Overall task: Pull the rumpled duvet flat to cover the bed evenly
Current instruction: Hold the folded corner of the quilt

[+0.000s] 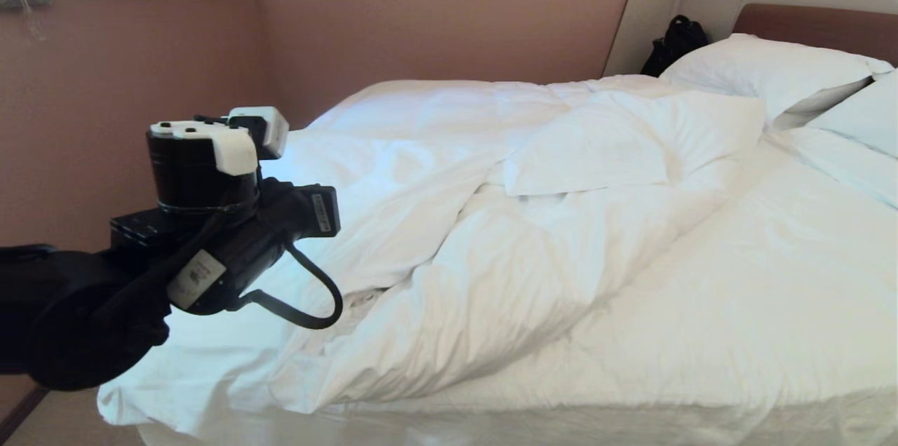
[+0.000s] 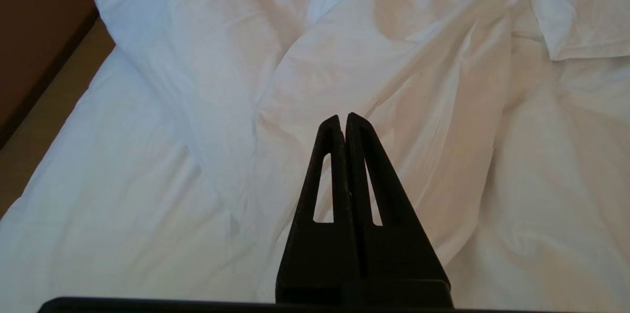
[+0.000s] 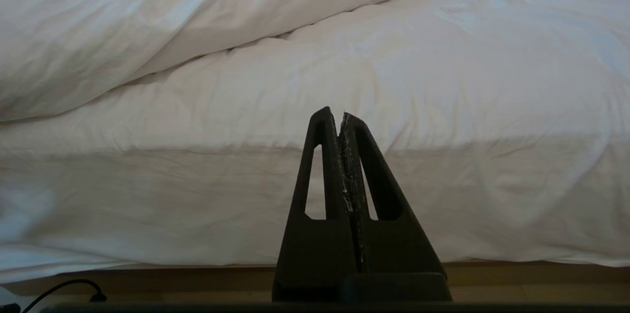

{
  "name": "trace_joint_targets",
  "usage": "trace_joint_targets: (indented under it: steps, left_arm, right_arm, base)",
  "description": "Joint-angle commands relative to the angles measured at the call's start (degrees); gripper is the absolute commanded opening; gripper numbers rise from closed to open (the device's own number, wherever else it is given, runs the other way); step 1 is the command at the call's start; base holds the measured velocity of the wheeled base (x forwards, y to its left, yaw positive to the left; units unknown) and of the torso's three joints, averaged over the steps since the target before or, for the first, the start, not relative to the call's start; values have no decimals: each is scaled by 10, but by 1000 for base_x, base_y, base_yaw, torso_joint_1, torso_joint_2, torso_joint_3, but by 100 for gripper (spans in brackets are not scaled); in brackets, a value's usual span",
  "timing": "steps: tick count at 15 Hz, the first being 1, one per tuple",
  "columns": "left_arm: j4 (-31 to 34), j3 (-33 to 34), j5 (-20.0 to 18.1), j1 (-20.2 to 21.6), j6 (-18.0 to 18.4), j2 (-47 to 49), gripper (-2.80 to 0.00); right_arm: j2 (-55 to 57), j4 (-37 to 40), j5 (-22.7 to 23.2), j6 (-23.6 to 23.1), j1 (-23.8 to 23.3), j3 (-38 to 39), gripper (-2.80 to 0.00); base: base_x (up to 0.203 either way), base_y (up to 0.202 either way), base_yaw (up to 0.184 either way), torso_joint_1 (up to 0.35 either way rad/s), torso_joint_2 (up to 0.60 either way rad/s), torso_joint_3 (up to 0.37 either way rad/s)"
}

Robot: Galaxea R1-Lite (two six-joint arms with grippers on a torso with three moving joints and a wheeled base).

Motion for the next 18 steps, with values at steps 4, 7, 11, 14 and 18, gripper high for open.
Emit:
trace_joint_targets:
  steps: [4,7,11,14,18]
  left_arm:
    - [48,-140,-11,12,77,87,-280]
    - [175,-264,-11,22,99,139,-280]
    - [387,-430,-11,38,102,197,-280]
    - [487,-520,-9,42,102,260,-280]
    - [505,-548,-11,42,132,305,-280]
  right_arm:
    - [1,1,0,-1,0,0,-280]
    - [1,0,0,0,0,0,-280]
    - [1,0,0,0,0,0,-280]
    - [0,0,0,0,0,0,-280]
    - [1,0,0,0,0,0,-280]
  base:
    - [0,0,0,0,0,0]
    - [0,0,0,0,0,0]
    - [0,0,0,0,0,0]
    - [0,0,0,0,0,0]
    - [0,0,0,0,0,0]
